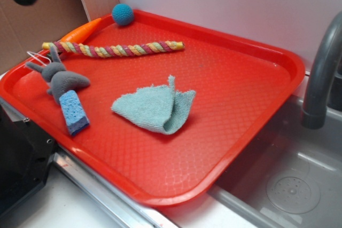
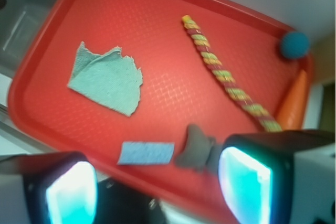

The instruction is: Grab the multicolored rope.

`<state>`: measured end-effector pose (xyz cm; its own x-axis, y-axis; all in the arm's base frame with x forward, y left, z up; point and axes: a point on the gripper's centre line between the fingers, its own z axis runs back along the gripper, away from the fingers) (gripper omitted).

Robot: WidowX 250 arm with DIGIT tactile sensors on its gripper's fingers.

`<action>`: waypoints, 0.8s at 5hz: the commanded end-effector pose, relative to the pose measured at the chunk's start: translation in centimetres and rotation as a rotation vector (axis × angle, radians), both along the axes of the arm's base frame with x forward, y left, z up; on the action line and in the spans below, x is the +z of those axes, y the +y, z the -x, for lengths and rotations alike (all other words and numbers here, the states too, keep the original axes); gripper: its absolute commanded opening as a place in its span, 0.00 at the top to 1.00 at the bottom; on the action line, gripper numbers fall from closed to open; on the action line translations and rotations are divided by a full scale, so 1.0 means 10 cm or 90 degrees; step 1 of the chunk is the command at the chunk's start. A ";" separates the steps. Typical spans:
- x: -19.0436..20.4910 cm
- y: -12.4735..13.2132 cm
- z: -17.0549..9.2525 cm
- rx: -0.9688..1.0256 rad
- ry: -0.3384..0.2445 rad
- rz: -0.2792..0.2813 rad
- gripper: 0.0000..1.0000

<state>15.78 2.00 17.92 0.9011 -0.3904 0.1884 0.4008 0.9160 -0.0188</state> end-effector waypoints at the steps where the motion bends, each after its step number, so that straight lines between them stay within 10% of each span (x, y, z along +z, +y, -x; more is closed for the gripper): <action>1: -0.42 0.28 -0.57 -0.021 0.010 -0.065 0.00; 4: -1.21 0.50 -1.25 -0.121 0.029 -0.082 0.00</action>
<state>26.87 7.14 4.55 0.8337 -0.5499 0.0502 0.5494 0.8352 0.0256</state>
